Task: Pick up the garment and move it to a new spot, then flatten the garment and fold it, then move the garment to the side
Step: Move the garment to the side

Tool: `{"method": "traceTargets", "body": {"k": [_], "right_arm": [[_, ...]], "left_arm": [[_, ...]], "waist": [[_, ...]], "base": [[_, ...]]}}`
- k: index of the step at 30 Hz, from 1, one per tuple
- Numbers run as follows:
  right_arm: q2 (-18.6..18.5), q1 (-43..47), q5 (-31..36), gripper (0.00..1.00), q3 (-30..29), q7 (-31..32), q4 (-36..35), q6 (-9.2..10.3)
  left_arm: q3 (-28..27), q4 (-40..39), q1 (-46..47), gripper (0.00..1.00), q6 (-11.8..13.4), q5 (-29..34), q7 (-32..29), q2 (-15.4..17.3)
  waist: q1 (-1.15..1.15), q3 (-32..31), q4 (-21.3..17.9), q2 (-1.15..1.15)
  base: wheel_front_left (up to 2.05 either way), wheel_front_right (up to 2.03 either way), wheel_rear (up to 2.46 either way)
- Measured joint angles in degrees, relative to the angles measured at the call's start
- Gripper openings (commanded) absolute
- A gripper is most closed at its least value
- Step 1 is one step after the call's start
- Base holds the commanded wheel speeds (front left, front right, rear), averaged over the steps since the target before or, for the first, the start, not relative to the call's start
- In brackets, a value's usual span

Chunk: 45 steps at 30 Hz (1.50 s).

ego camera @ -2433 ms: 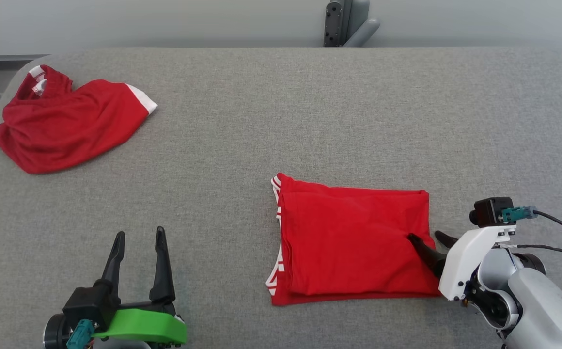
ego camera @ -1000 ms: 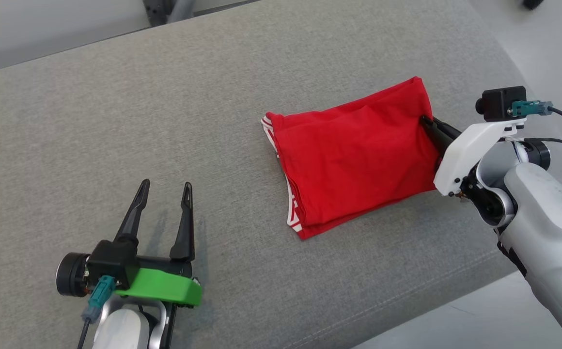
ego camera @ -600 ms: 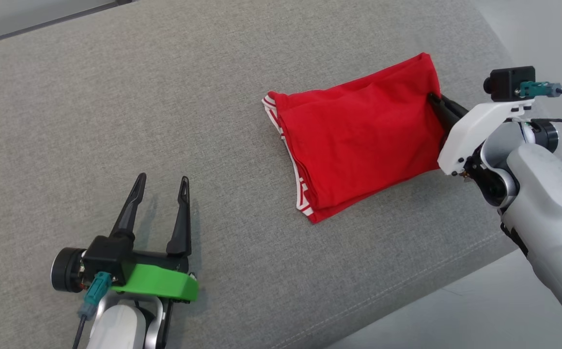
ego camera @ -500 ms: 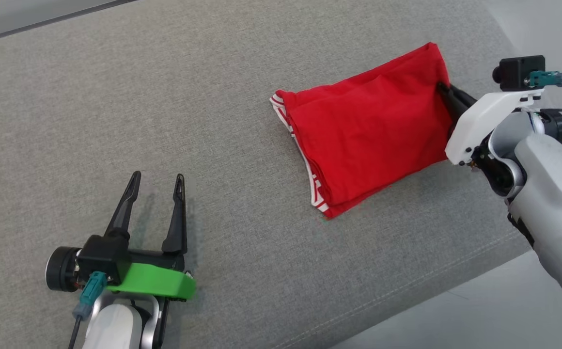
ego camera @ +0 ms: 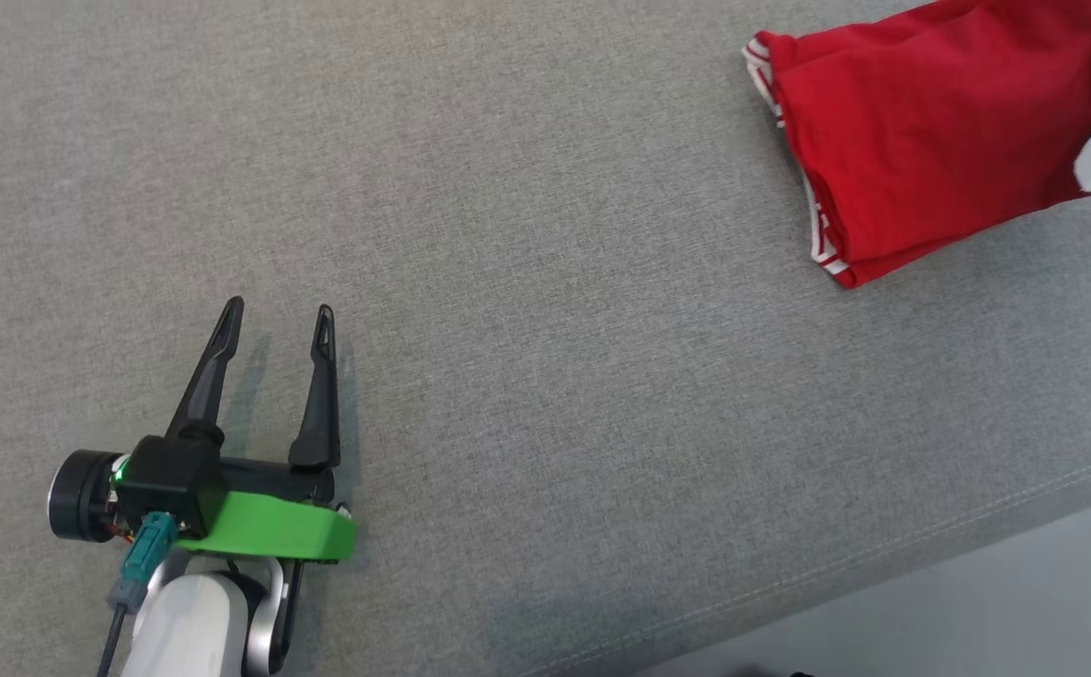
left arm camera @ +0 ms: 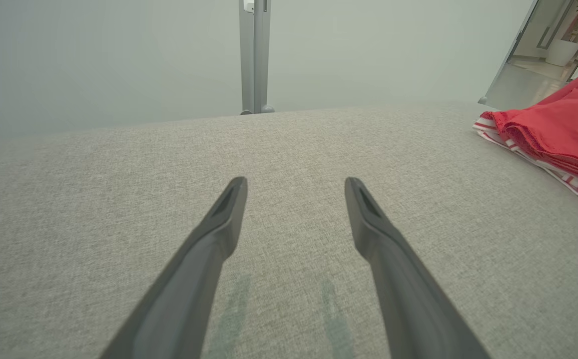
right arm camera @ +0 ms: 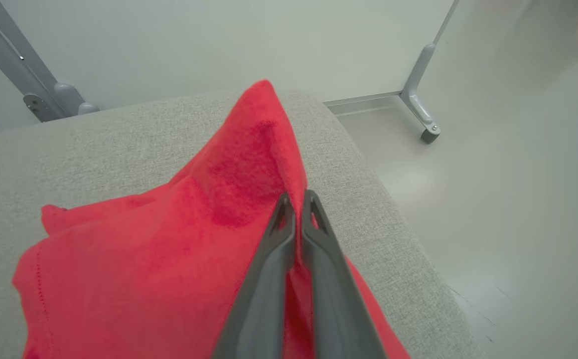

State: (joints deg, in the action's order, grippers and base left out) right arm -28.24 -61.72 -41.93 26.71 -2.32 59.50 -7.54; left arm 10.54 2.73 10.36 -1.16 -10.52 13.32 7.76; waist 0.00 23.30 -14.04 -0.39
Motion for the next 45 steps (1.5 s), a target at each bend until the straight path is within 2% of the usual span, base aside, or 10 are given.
{"method": "traceTargets", "body": {"k": [5, 13, 14, 15, 16, 27, 35, 41, 42, 45], "right_arm": [[-2.75, -3.64, 1.98, 0.0, -1.96, -2.37, 6.1, 0.0], [-3.52, -7.04, 6.92, 0.0, -3.76, -9.65, 12.89, 0.0], [-3.56, -7.44, 7.57, 0.19, -4.23, -10.42, 13.28, 0.0], [-3.45, -7.65, 8.06, 0.49, -4.72, -10.83, 13.54, 0.0], [-3.08, -7.66, 8.5, 1.0, -5.28, -11.05, 13.79, 0.0], [-2.18, -5.39, 13.56, 1.0, -11.88, -10.84, 14.33, 0.0], [1.03, -5.84, 17.38, 1.0, -14.15, -12.43, 14.02, 0.0], [3.59, -5.32, 18.46, 1.0, -14.78, -12.67, 8.17, 0.0], [4.38, -3.87, 18.7, 1.0, -15.4, -12.72, 4.63, 0.0], [5.47, -1.26, 19.5, 1.0, -15.57, -12.72, 1.23, 0.0]], "left_arm": [[0.13, -1.91, 0.92, 1.0, -0.02, 0.1, -1.13, 1.12], [0.68, -4.27, 1.46, 1.0, 0.23, 0.58, -2.18, 1.9], [0.77, -4.41, 1.47, 1.0, 0.25, 0.59, -2.2, 1.93], [0.88, -4.5, 1.47, 1.0, 0.33, 0.59, -2.27, 1.93], [0.96, -4.57, 1.48, 1.0, 0.42, 0.59, -2.42, 1.93], [1.65, -4.25, 1.71, 1.0, 0.92, 0.56, -2.38, 1.89], [1.52, -2.69, 1.71, 1.0, 1.26, -0.29, -1.09, 1.35], [0.69, -0.91, 1.72, 1.0, 1.7, -1.4, 0.08, 0.6], [0.03, 0.12, 1.75, 1.0, 1.91, -2.18, 0.59, 0.16], [-0.88, 1.42, 1.76, 1.0, 2.24, -3.03, 0.98, -0.31]], "waist": [[0.0, 2.65, 2.08, 0.0], [0.0, 5.96, 4.6, 0.0], [0.0, 6.22, 4.89, 0.0], [0.0, 6.44, 5.16, 0.0], [0.0, 6.61, 5.4, 0.0], [0.0, 6.04, 6.04, 0.0], [0.0, 3.48, 5.98, 0.0], [0.0, 0.68, 6.05, 0.0], [0.0, -0.68, 6.19, 0.0], [0.0, -2.15, 6.39, 0.0]], "base": [[0.0, 0.0, 0.0], [0.0, 0.0, 0.0], [0.0, 0.0, 0.0], [0.0, 0.0, 0.0], [0.0, 0.0, 0.0], [0.0, 0.0, 0.0], [0.0, 0.0, 0.0], [0.0, 0.0, 0.0], [0.0, 0.0, 0.0], [0.0, 0.0, 0.0]]}}
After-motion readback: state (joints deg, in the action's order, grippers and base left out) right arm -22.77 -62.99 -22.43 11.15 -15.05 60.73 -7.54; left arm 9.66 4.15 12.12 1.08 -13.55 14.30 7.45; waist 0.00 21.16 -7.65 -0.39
